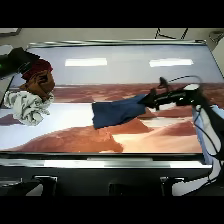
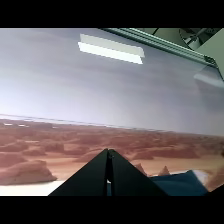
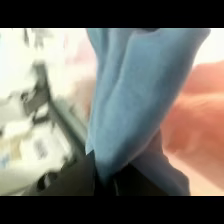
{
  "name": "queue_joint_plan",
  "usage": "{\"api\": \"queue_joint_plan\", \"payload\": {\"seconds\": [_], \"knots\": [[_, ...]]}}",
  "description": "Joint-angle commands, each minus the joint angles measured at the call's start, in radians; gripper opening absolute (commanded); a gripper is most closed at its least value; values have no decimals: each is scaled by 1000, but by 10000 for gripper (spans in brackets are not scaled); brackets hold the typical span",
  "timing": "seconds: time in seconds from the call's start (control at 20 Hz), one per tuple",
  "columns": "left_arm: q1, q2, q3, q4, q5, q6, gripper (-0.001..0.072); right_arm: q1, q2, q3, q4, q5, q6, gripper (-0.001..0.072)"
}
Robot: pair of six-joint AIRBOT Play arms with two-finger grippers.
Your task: Fold the clothes and pants, and hang the long-sleeved shirts on hangers.
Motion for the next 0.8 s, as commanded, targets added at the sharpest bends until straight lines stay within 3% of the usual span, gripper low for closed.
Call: {"api": "queue_joint_plan", "payload": {"seconds": [0.0,0.25,0.45,0.75], "knots": [[0,0,0,1,2,1,25,-207,51,211,-146,40,158,39],[0,0,0,0,2,3,25,-512,88,428,-248,35,309,39],[0,0,0,0,2,3,25,-678,101,471,-251,9,424,39],[0,1,0,0,2,3,25,-814,135,471,-259,-37,493,39]]}}
